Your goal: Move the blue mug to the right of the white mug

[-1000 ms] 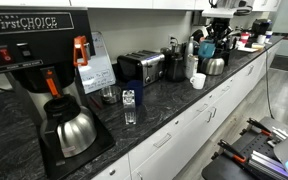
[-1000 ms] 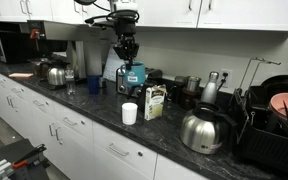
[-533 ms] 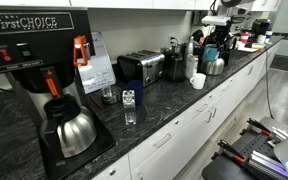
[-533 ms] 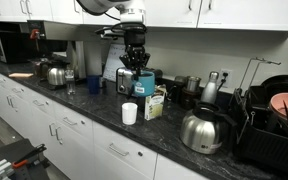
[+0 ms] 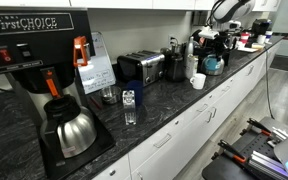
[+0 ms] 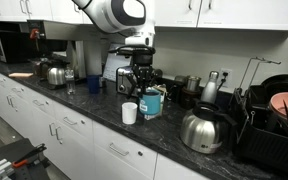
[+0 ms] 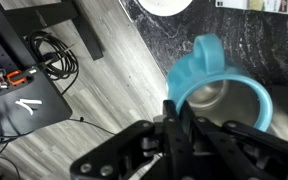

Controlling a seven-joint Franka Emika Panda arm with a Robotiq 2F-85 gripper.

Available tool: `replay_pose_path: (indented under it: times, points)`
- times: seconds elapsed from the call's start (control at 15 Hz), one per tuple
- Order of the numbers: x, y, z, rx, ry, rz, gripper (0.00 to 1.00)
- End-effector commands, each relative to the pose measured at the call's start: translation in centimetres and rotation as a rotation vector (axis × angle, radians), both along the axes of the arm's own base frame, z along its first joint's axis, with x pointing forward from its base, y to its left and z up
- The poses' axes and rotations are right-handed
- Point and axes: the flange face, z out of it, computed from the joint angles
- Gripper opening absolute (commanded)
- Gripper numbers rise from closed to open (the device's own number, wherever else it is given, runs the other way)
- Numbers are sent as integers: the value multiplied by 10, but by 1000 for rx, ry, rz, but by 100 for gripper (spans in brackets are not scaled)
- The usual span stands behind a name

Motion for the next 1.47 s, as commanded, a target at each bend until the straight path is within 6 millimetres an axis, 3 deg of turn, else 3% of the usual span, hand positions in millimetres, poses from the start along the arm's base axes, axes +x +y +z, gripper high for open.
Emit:
replay_pose_path:
  times: [0.0, 0.2, 0.47, 0.8, 0.87, 1.0, 1.4]
  points:
    - [7, 11, -27, 8, 32, -49, 2]
    - [13, 25, -63, 7, 80, -80, 2]
    - [15, 31, -97, -9, 143, -106, 2]
    - [20, 30, -98, -10, 143, -109, 2]
    - [20, 30, -98, -10, 143, -109, 34]
    - [23, 31, -97, -7, 140, -106, 41]
    - [28, 27, -78, -6, 97, -100, 83]
